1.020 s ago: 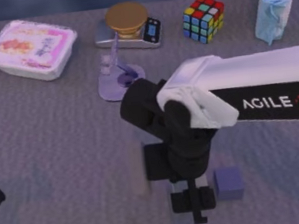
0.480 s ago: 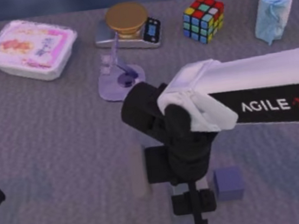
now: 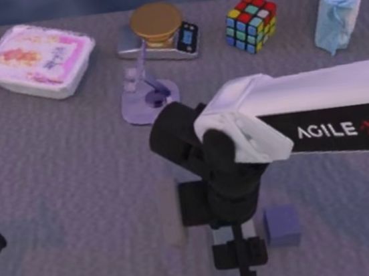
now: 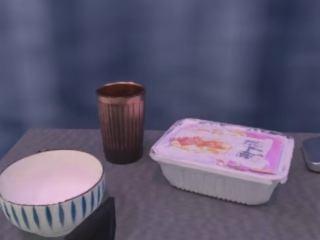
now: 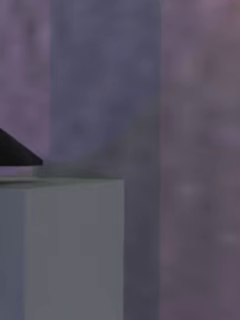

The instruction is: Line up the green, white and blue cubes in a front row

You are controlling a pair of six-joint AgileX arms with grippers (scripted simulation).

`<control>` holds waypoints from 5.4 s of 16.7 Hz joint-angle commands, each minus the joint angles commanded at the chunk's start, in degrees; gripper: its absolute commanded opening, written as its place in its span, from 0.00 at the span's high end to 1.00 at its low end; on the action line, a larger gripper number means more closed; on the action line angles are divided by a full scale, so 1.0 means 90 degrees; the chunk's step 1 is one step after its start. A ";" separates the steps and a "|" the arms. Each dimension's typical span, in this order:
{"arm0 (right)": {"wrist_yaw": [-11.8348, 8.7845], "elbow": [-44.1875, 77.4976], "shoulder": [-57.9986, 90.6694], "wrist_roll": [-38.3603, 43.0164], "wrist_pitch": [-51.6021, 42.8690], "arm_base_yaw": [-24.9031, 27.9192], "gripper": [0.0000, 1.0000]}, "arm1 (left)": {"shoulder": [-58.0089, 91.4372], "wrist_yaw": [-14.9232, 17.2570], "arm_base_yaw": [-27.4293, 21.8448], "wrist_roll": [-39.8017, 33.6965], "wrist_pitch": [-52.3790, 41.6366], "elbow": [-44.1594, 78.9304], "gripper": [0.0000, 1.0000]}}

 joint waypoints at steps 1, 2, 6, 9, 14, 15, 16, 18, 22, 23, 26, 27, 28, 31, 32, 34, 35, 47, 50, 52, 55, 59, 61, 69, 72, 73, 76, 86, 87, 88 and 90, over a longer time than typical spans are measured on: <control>0.0000 0.0000 0.0000 0.0000 0.0000 0.0000 0.02 | 0.0000 0.0000 0.0000 0.0000 0.0000 0.0000 0.00; 0.0000 0.0000 0.0000 0.0000 0.0000 0.0000 0.00 | 0.0000 0.0000 0.0000 0.0000 0.0000 0.0000 0.00; 0.0000 0.0000 0.0000 0.0000 0.0000 0.0000 0.00 | 0.0000 0.0000 0.0000 0.0000 0.0000 0.0000 0.00; 0.0000 0.0000 0.0000 0.0000 0.0000 0.0000 0.00 | 0.0000 0.0000 0.0000 0.0000 0.0000 0.0000 0.00; 0.0000 0.0348 -0.0146 -0.0016 -0.0476 0.0014 0.00 | 0.0000 0.0000 0.0000 0.0000 0.0000 0.0000 0.00; -0.0001 0.0501 -0.0220 -0.0015 -0.0732 0.0016 0.00 | 0.0000 0.0000 0.0000 0.0000 0.0000 0.0000 0.00; -0.0003 0.0658 -0.0298 -0.0019 -0.1004 0.0023 0.00 | 0.0000 0.0000 0.0000 0.0000 0.0000 0.0000 0.00; -0.0005 0.0938 -0.0448 -0.0025 -0.1438 0.0034 0.00 | 0.0000 0.0000 0.0000 0.0000 0.0000 0.0000 0.00; -0.0004 0.1072 -0.0541 -0.0025 -0.1609 0.0035 0.00 | 0.0000 0.0000 0.0000 0.0000 0.0000 0.0000 0.00; -0.0004 0.1056 -0.0517 -0.0025 -0.1591 0.0007 0.00 | 0.0000 0.0000 0.0000 0.0000 0.0000 0.0000 0.00; 0.0001 0.1222 -0.0400 0.0206 -0.1652 -0.0165 0.00 | 0.0000 0.0000 0.0000 0.0000 0.0000 0.0000 0.00; 0.0004 0.1359 -0.0303 0.0417 -0.1702 -0.0320 0.00 | 0.0000 0.0000 0.0000 0.0000 0.0000 0.0000 0.00; 0.0007 0.1525 -0.0187 0.0688 -0.1764 -0.0521 0.00 | 0.0000 0.0000 0.0000 0.0000 0.0000 0.0000 0.00; 0.0015 0.2124 0.0245 0.1787 -0.1998 -0.1347 0.00 | 0.0000 0.0000 0.0000 0.0000 0.0000 0.0000 0.00; 0.0017 0.2338 0.0404 0.2240 -0.2087 -0.1670 0.00 | 0.0000 0.0000 0.0000 0.0000 0.0000 0.0000 0.00; 0.0024 0.2771 0.0726 0.3255 -0.2268 -0.2354 0.00 | 0.0000 0.0000 0.0000 0.0000 0.0000 0.0000 0.00; 0.0028 0.2985 0.0882 0.3785 -0.2355 -0.2704 0.00 | 0.0000 0.0000 0.0000 0.0000 0.0000 0.0000 0.00; 0.0053 0.4106 0.1487 0.6288 -0.2664 -0.4655 0.00 | 0.0000 0.0000 0.0000 0.0000 0.0000 0.0000 0.00; 0.0051 0.3874 0.1547 0.6303 -0.2410 -0.4670 0.00 | 0.0000 0.0000 0.0000 0.0000 0.0000 0.0000 0.00; 0.0052 0.3513 0.1661 0.6306 -0.1916 -0.4670 0.00 | 0.0000 0.0000 0.0000 0.0000 0.0000 0.0000 0.00; 0.0054 0.2915 0.1864 0.6310 -0.1047 -0.4667 0.00 | 0.0000 0.0000 0.0000 0.0000 0.0000 0.0000 0.00; 0.0055 0.2620 0.1981 0.6315 -0.0700 -0.4664 0.00 | 0.0000 0.0000 0.0000 0.0000 0.0000 0.0000 0.00; 0.0055 0.2620 0.1981 0.6315 -0.0700 -0.4664 0.00 | 0.0000 0.0000 0.0000 0.0000 0.0000 0.0000 0.00; 0.0055 0.2620 0.1981 0.6315 -0.0700 -0.4664 0.60 | 0.0000 0.0000 0.0000 0.0000 0.0000 0.0000 0.00; 0.0055 0.2620 0.1981 0.6315 -0.0700 -0.4664 0.83 | 0.0000 0.0000 0.0000 0.0000 0.0000 0.0000 0.00; 0.0055 0.2620 0.1981 0.6315 -0.0700 -0.4664 0.90 | 0.0000 0.0000 0.0000 0.0000 0.0000 0.0000 0.00; 0.0055 0.2620 0.1981 0.6315 -0.0700 -0.4664 1.00 | 0.0000 0.0000 0.0000 0.0000 0.0000 0.0000 0.00; 0.0066 0.2846 0.1863 0.6314 -0.0986 -0.4653 1.00 | 0.0000 0.0000 0.0000 0.0000 0.0000 0.0000 0.00; 0.0062 0.2994 0.1811 0.6307 -0.1187 -0.4640 1.00 | 0.0000 0.0000 0.0000 0.0000 0.0000 0.0000 0.00; 0.0060 0.3155 0.1756 0.6303 -0.1421 -0.4630 1.00 | 0.0000 0.0000 0.0000 0.0000 0.0000 0.0000 0.00; 0.0062 0.3475 0.1638 0.6302 -0.1905 -0.4616 1.00 | 0.0000 0.0000 0.0000 0.0000 0.0000 0.0000 0.00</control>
